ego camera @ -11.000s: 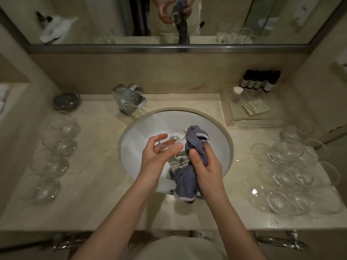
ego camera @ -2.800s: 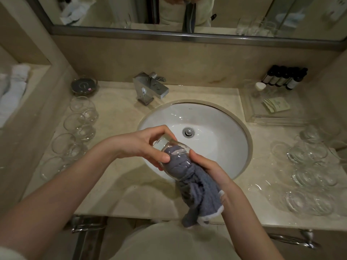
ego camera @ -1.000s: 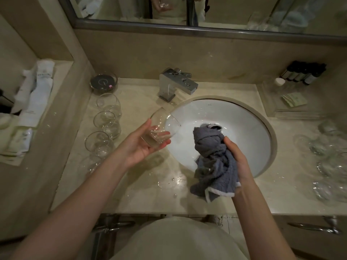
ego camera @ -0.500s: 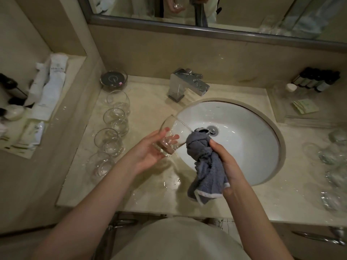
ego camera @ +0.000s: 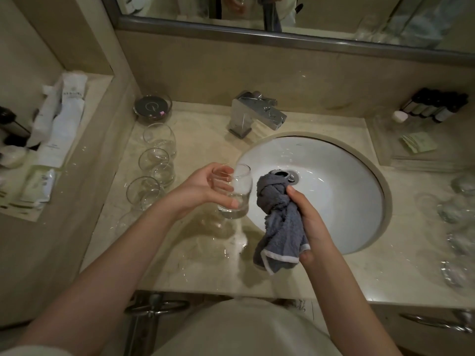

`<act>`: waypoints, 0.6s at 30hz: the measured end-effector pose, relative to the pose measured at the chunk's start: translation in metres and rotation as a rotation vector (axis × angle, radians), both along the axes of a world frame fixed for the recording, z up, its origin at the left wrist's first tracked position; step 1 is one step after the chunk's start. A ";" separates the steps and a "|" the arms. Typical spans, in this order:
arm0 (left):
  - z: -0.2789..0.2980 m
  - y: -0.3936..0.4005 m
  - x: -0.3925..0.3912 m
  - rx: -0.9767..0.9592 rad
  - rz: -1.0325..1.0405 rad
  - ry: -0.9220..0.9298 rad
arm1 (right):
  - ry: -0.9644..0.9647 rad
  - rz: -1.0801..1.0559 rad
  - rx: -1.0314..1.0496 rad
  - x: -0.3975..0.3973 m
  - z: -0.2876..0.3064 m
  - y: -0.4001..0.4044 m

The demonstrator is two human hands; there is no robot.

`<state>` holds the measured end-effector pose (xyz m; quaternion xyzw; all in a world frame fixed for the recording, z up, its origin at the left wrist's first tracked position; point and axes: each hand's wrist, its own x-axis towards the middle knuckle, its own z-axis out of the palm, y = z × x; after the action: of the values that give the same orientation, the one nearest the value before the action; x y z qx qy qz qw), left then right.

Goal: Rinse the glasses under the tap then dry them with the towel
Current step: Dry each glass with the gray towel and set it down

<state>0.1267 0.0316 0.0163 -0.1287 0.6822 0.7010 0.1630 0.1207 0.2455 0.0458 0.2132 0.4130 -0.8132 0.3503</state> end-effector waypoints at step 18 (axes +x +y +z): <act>-0.023 -0.083 -0.069 -0.946 0.230 0.209 | -0.059 -0.076 0.089 -0.003 -0.009 0.016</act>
<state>0.0574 -0.0517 -0.0069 -0.1919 0.9196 0.3374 -0.0609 0.1176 0.2619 0.0368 0.2679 0.4298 -0.8001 0.3214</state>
